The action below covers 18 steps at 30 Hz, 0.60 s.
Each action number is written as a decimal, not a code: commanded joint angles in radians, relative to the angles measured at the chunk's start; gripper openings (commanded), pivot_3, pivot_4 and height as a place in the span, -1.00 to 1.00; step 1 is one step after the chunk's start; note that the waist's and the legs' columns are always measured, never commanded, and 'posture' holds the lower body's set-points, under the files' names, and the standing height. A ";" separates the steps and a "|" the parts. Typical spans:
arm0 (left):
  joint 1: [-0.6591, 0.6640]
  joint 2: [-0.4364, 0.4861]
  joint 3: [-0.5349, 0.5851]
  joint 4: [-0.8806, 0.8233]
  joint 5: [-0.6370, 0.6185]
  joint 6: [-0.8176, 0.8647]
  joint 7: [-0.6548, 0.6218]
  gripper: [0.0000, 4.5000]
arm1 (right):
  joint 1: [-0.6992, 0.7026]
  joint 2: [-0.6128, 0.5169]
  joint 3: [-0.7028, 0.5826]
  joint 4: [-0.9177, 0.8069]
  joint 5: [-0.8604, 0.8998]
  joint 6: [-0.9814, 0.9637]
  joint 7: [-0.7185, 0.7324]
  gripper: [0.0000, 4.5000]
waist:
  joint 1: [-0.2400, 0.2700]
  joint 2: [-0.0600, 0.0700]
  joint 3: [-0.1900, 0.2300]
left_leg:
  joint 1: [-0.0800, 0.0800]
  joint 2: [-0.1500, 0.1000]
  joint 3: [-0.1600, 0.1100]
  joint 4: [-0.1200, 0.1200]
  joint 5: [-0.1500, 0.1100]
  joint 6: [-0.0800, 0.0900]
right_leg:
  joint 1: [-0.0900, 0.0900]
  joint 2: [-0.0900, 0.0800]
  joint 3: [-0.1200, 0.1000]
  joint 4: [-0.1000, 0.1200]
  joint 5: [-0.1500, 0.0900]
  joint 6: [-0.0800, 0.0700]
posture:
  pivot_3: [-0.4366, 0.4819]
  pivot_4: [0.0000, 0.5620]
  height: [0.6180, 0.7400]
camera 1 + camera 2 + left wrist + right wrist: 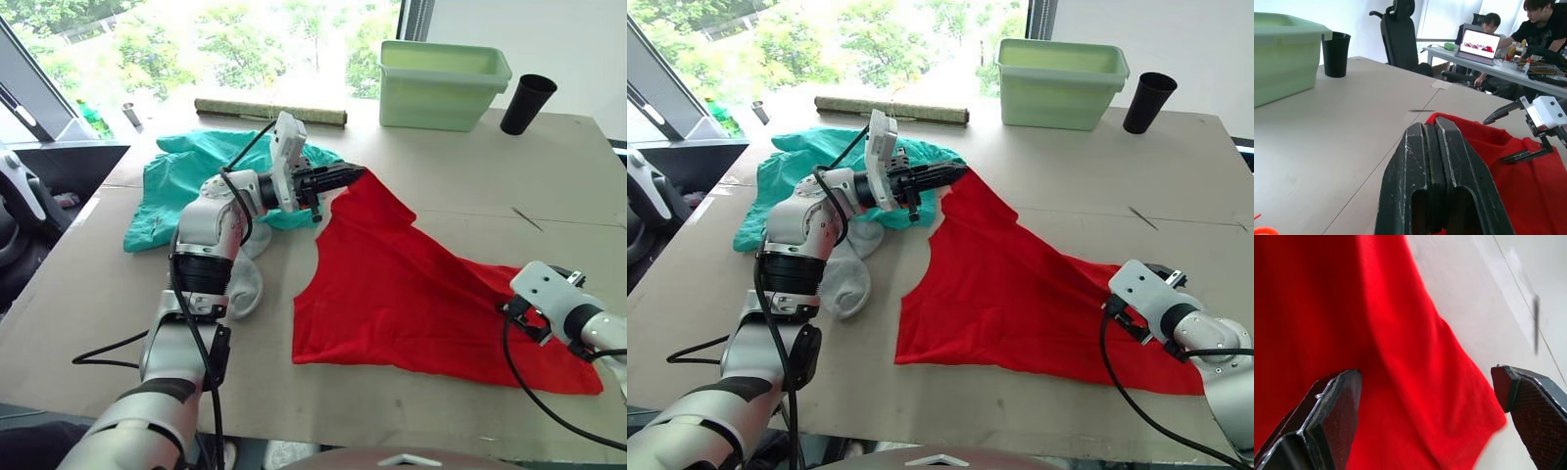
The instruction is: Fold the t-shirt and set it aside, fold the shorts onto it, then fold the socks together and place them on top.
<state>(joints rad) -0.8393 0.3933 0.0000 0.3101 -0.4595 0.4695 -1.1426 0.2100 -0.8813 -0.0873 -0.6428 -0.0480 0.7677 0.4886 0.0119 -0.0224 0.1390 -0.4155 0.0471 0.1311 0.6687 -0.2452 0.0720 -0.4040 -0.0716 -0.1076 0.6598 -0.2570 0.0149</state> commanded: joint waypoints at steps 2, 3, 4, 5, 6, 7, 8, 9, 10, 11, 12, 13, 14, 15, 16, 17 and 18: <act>-0.016 0.001 0.011 -0.064 -0.026 0.003 -0.001 -0.98 | -0.036 0.031 -0.023 0.016 -0.038 0.018 -0.041 1.00 | 0.001 0.000 0.000 | 0.000 0.000 0.000 0.000 0.000 0.000 | 0.000 0.000 0.000 0.001 0.000 0.000 | -0.05 -0.47 1.00; -0.014 0.002 0.011 -0.068 -0.028 0.006 -0.001 -0.98 | -0.035 0.032 -0.023 0.025 -0.049 0.019 -0.049 1.00 | 0.001 0.000 0.000 | 0.000 0.000 0.000 0.000 0.000 0.000 | 0.000 0.000 0.000 0.000 0.000 0.000 | -0.05 -0.47 1.00; -0.014 0.003 0.011 -0.070 -0.029 0.007 -0.001 -0.98 | -0.030 0.030 -0.021 0.033 -0.060 0.016 -0.054 1.00 | 0.001 0.000 0.000 | 0.000 0.000 0.000 0.000 0.000 0.000 | 0.000 0.000 0.000 0.000 0.000 0.000 | -0.05 -0.47 1.00; -0.014 0.004 0.012 -0.070 -0.031 0.009 0.000 -0.98 | -0.024 0.027 -0.018 0.039 -0.072 0.012 -0.057 1.00 | 0.002 0.000 0.000 | 0.000 0.000 0.000 0.000 0.000 0.000 | 0.000 0.000 0.000 0.000 0.000 0.000 | -0.05 -0.47 1.00; -0.015 0.005 0.014 -0.070 -0.033 0.011 0.001 -0.98 | -0.018 0.023 -0.014 0.043 -0.083 0.005 -0.058 1.00 | 0.002 0.000 0.000 | 0.000 0.000 0.000 0.000 0.000 0.000 | 0.000 -0.001 0.000 0.000 0.000 0.000 | -0.05 -0.47 1.00; -0.015 0.005 0.015 -0.071 -0.035 0.013 0.003 -0.98 | -0.013 0.024 -0.011 0.041 -0.084 -0.003 -0.052 1.00 | 0.002 0.000 0.000 | 0.000 0.000 0.000 0.000 0.000 0.000 | 0.000 0.000 0.000 0.000 0.000 0.000 | -0.05 -0.47 1.00; -0.015 0.005 0.016 -0.071 -0.036 0.014 0.004 -0.98 | -0.011 0.027 -0.010 0.040 -0.085 -0.009 -0.047 1.00 | 0.002 0.000 0.000 | 0.000 0.000 0.000 0.000 0.000 0.000 | 0.000 0.000 0.000 0.000 0.000 0.000 | -0.05 -0.47 1.00; -0.015 0.005 0.017 -0.072 -0.037 0.016 0.005 -0.98 | -0.011 0.036 -0.009 0.034 -0.081 -0.005 -0.042 1.00 | 0.002 0.000 0.000 | 0.000 0.000 0.000 0.000 0.000 0.000 | 0.000 0.000 0.000 0.000 0.000 0.000 | -0.05 -0.47 1.00; -0.014 0.005 0.017 -0.074 -0.038 0.017 0.005 -0.98 | -0.011 0.038 -0.004 0.033 -0.090 0.001 -0.047 1.00 | 0.002 0.000 0.000 | 0.000 0.000 0.000 0.000 0.000 0.000 | 0.000 0.000 0.000 0.000 0.000 0.000 | -0.05 -0.47 1.00; -0.013 0.005 0.018 -0.076 -0.039 0.019 0.006 -0.98 | -0.009 0.038 0.002 0.035 -0.103 0.005 -0.053 1.00 | 0.002 0.000 0.000 | 0.000 0.000 0.000 0.000 0.000 0.000 | 0.000 0.000 0.000 0.000 0.000 0.000 | -0.05 -0.47 1.00; -0.011 0.005 0.019 -0.079 -0.041 0.021 0.007 -0.98 | -0.007 0.038 0.005 0.037 -0.113 0.007 -0.058 1.00 | 0.001 0.000 0.000 | 0.000 0.000 0.000 0.000 0.000 0.000 | 0.000 0.000 0.000 0.000 0.000 0.000 | -0.05 -0.47 1.00; -0.010 0.005 0.020 -0.080 -0.042 0.023 0.009 -0.98 | -0.004 0.042 0.008 0.034 -0.113 -0.004 -0.055 1.00 | 0.001 0.000 0.000 | 0.000 0.000 0.000 0.000 0.000 0.000 | 0.000 0.000 0.000 0.001 0.000 0.000 | -0.05 -0.47 1.00; -0.009 0.005 0.020 -0.081 -0.042 0.024 0.010 -0.98 | -0.008 0.061 0.006 0.023 -0.097 -0.006 -0.050 1.00 | 0.001 0.000 0.000 | 0.000 0.000 0.000 0.000 0.000 0.000 | 0.000 0.000 0.000 0.001 0.000 0.000 | -0.05 -0.47 1.00; -0.008 0.006 0.020 -0.081 -0.042 0.024 0.010 -0.98 | -0.019 0.086 0.004 0.011 -0.085 0.005 -0.053 1.00 | 0.001 0.000 0.000 | 0.000 0.000 0.000 0.000 0.000 0.000 | 0.000 0.000 0.000 0.000 0.000 0.000 | -0.05 -0.47 1.00; -0.007 0.007 0.020 -0.081 -0.042 0.024 0.010 -0.98 | -0.027 0.094 0.013 0.006 -0.092 0.008 -0.057 1.00 | 0.001 0.000 0.000 | 0.000 0.000 0.000 0.000 0.000 0.000 | 0.000 0.000 0.000 0.000 0.000 0.000 | -0.05 -0.47 1.00; -0.005 0.007 0.019 -0.082 -0.042 0.024 0.009 -0.98 | -0.038 0.110 0.025 0.002 -0.093 0.010 -0.062 1.00 | 0.000 0.000 0.000 | 0.000 0.000 0.000 0.000 0.000 0.000 | 0.000 0.000 0.000 0.000 0.000 0.000 | -0.05 -0.47 1.00; -0.003 0.008 0.018 -0.083 -0.042 0.023 0.008 -0.98 | -0.048 0.131 0.036 0.000 -0.095 0.013 -0.068 1.00 | -0.001 0.000 0.000 | 0.000 0.000 0.000 0.000 0.000 0.000 | 0.000 0.000 0.000 0.001 0.000 0.000 | -0.05 -0.47 1.00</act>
<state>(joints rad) -0.8387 0.3935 -0.0006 0.2840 -0.4772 0.4961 -1.1303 0.1805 -0.7716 -0.0669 -0.6084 -0.1422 0.7799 0.4318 0.0112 -0.0224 0.1389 -0.4151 0.0471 0.1314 0.6689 -0.2451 0.0719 -0.4039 -0.0716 -0.1072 0.6605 -0.2570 0.0149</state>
